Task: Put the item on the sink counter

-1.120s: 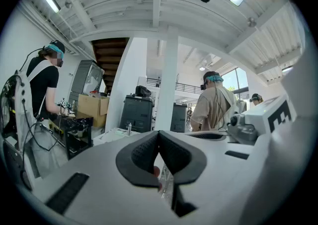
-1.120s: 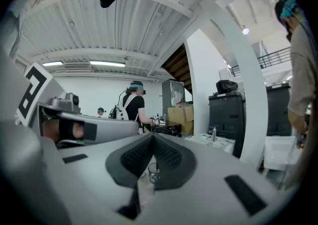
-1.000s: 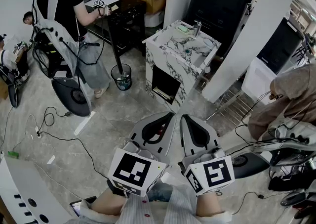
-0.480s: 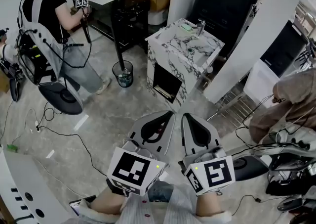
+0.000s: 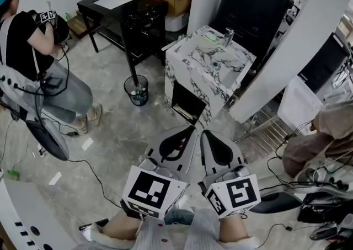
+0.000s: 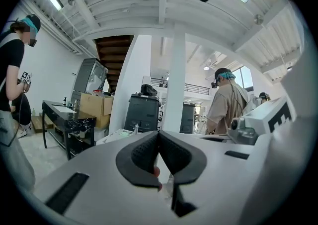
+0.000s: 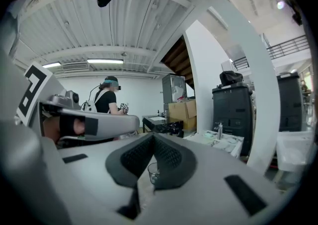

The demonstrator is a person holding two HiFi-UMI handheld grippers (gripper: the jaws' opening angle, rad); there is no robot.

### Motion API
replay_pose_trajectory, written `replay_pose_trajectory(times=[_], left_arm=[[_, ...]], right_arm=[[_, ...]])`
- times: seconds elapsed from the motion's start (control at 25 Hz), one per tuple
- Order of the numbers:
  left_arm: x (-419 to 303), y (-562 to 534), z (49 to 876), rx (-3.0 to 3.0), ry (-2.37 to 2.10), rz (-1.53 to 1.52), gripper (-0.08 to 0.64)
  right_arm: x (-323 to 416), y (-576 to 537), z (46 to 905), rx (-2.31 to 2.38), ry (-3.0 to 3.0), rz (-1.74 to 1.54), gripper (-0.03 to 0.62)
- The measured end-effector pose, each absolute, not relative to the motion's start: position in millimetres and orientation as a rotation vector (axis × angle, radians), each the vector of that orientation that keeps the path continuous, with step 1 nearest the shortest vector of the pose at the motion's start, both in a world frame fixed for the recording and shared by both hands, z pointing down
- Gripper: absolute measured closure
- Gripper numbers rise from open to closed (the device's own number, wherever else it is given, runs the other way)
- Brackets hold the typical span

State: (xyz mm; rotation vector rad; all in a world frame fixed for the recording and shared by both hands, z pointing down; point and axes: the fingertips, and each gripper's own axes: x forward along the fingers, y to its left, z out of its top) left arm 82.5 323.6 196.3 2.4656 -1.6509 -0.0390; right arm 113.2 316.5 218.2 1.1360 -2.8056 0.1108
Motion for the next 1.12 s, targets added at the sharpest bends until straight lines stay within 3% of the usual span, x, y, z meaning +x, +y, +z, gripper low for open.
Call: replay_pose_trajectory(times=[0.64,1.12], left_arm=[[-22,132,189,2.600,-1.519,0.032,0.545],[-7,44,209,2.648,-1.354,0.049,0.545]], right_arm=[[32,124,213,1.389,-2.701,0.092,0.583],[47,42,236,1.517,-2.591,0.169,0.583]])
